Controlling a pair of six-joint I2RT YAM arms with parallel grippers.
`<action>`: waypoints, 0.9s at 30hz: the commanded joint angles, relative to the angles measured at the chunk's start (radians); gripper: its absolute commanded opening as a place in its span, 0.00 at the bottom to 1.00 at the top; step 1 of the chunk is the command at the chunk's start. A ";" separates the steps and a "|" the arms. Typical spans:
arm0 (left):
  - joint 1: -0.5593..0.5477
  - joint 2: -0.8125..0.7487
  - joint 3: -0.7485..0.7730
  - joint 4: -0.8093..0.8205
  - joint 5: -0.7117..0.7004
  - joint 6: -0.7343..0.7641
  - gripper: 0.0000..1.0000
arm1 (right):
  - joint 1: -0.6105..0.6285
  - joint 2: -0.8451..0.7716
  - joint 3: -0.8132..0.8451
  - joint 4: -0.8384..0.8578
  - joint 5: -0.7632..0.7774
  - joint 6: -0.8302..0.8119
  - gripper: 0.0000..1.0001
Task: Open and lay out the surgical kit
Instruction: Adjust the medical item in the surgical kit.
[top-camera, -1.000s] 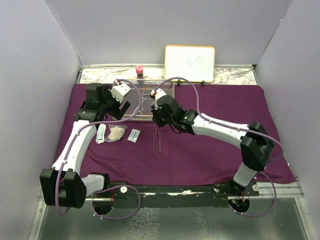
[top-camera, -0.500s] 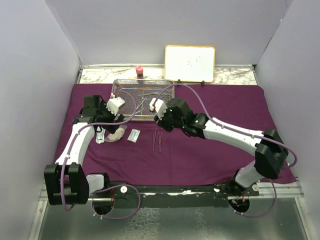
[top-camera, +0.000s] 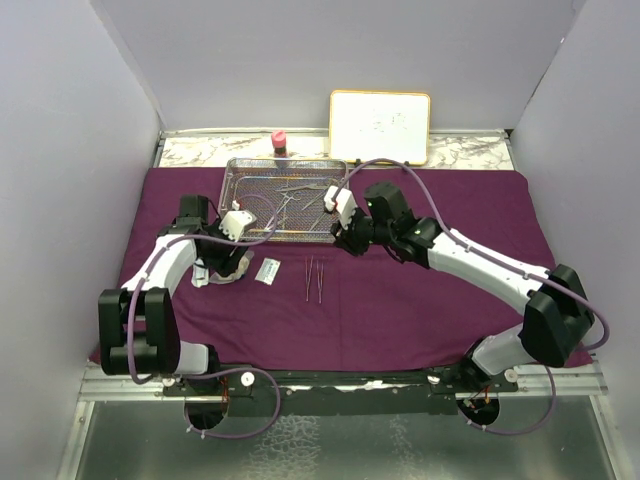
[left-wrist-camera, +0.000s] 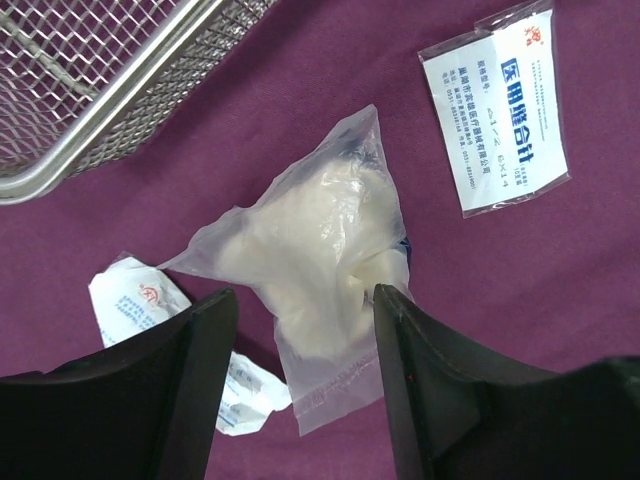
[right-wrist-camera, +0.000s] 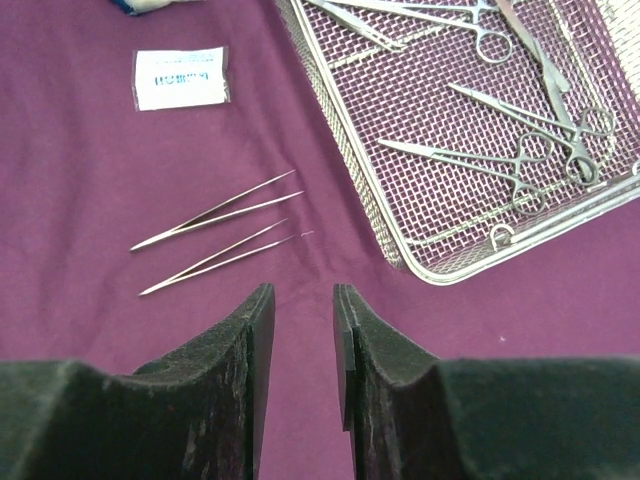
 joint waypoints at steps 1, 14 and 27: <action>0.004 0.042 0.028 -0.011 0.013 0.007 0.57 | -0.009 -0.005 0.016 -0.024 -0.031 -0.014 0.29; -0.014 0.076 0.014 -0.068 0.033 -0.054 0.50 | -0.035 0.029 0.025 -0.056 -0.050 -0.001 0.25; -0.025 0.065 0.062 -0.215 0.062 -0.110 0.44 | -0.055 0.035 0.020 -0.064 -0.073 0.006 0.25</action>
